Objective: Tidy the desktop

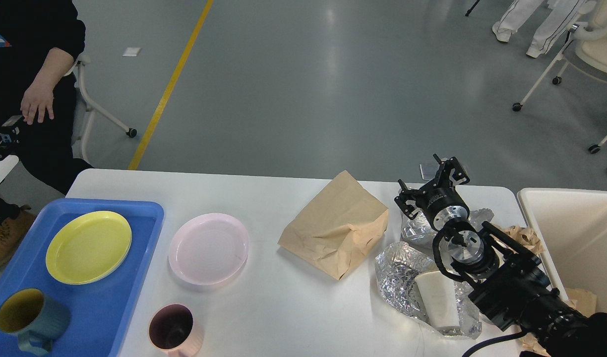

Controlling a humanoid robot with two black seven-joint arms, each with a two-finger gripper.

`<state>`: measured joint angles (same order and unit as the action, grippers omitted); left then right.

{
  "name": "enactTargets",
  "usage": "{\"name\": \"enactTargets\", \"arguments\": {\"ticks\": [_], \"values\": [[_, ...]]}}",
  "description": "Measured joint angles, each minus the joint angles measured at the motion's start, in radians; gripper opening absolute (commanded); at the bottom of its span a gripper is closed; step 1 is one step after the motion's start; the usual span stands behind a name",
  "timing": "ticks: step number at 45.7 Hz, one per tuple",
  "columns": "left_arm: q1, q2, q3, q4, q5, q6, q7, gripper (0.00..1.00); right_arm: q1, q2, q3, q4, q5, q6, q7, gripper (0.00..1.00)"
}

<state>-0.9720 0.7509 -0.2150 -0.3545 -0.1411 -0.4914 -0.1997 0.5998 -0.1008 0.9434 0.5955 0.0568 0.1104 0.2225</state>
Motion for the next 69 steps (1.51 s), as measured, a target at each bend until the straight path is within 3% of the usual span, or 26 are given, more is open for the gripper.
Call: {"name": "enactTargets", "arguments": {"ticks": [5,10,19,30,53,60,69], "values": [[-0.077,0.002,0.249,0.0,0.002,-0.057,0.002,0.96,0.0,0.0,0.0,0.0,0.0,0.0,0.0,1.0],[-0.147,0.003,0.451,0.0,0.009,-0.191,0.005,0.97,0.0,-0.001,0.0,0.0,0.0,0.0,0.0,1.0],[-0.251,0.001,0.577,0.009,0.016,-0.452,0.005,0.96,0.0,0.0,0.0,0.0,0.0,0.0,0.0,1.0],[-0.319,-0.013,0.713,0.002,0.05,-0.469,0.001,0.96,0.0,0.0,0.0,0.0,0.0,0.0,0.0,1.0],[-0.588,-0.242,1.524,-0.03,0.054,-0.469,0.001,0.96,0.0,0.0,0.0,0.0,0.0,0.0,0.0,1.0],[-0.655,-0.312,1.686,-0.099,0.054,-0.469,0.001,0.96,0.0,0.0,0.0,0.0,0.0,0.0,0.0,1.0],[-0.7,-0.389,1.779,-0.245,0.052,-0.468,0.001,0.96,0.0,0.0,0.0,0.0,0.0,0.0,0.0,1.0]]}}
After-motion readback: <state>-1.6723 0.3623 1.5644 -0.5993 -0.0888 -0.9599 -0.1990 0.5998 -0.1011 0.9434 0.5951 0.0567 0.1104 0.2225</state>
